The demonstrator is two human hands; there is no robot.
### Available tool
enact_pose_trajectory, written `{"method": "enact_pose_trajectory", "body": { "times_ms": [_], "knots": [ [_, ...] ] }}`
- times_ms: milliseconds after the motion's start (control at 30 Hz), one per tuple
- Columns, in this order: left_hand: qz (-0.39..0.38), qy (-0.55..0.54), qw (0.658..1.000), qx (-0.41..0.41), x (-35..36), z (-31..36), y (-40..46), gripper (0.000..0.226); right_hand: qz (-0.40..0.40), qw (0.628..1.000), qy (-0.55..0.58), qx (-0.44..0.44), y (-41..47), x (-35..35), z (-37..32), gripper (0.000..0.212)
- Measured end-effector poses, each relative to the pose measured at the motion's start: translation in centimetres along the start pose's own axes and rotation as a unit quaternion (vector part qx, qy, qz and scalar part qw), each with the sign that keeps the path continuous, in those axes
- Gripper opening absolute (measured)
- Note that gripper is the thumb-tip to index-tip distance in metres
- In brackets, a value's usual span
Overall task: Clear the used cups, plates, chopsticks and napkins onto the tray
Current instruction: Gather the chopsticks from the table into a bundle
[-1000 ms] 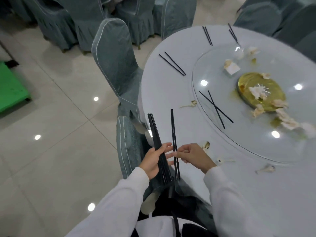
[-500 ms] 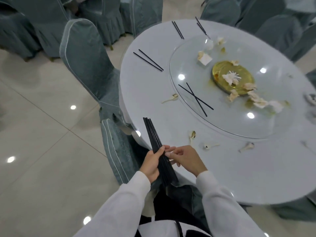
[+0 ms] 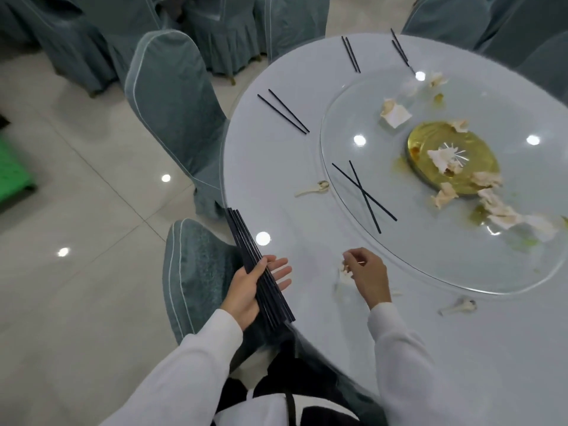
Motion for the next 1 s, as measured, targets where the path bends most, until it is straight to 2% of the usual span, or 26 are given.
{"method": "enact_pose_trajectory", "body": {
  "times_ms": [167,300,500,567,667,767,900,1000],
  "knots": [
    [0.058,-0.017,0.997,0.047,0.2,2.8,-0.2,0.027,0.029,0.997,-0.059,-0.028,7.6,-4.7,-0.7,0.005],
    [0.089,-0.030,0.993,0.074,-0.1,3.8,-1.1,0.030,0.055,0.988,-0.138,-0.033,12.8,-6.9,-1.2,0.031],
    [0.123,-0.030,0.989,0.078,-0.6,2.9,-1.9,0.033,0.082,0.941,-0.325,0.043,17.8,-7.2,-1.1,0.058],
    [0.127,-0.034,0.988,0.077,-0.8,2.8,-2.1,0.034,0.079,0.934,-0.344,0.060,18.8,-7.0,-0.9,0.058],
    [0.129,-0.036,0.988,0.076,-1.1,2.8,-2.6,0.035,0.087,0.937,-0.331,0.076,19.8,-6.8,-0.4,0.046],
    [0.136,-0.032,0.987,0.077,-1.3,2.9,-2.6,0.036,0.107,0.942,-0.311,0.062,20.3,-6.9,-0.3,0.039],
    [0.140,-0.027,0.987,0.074,-1.2,2.6,-2.5,0.034,0.135,0.939,-0.314,0.030,20.3,-7.4,-0.5,0.045],
    [0.141,-0.029,0.987,0.074,-0.9,2.2,-2.5,0.034,0.124,0.936,-0.326,0.044,21.2,-8.3,-0.3,0.043]
  ]
}}
Point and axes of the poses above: each hand's wrist, its own y-axis towards the middle knuckle, its own x-axis out of the palm, z = x × y, the point moved 4 cm from there along y, towards the middle knuckle, and after that the axes turned 15 degrees about -z, right-handed, at the moved point
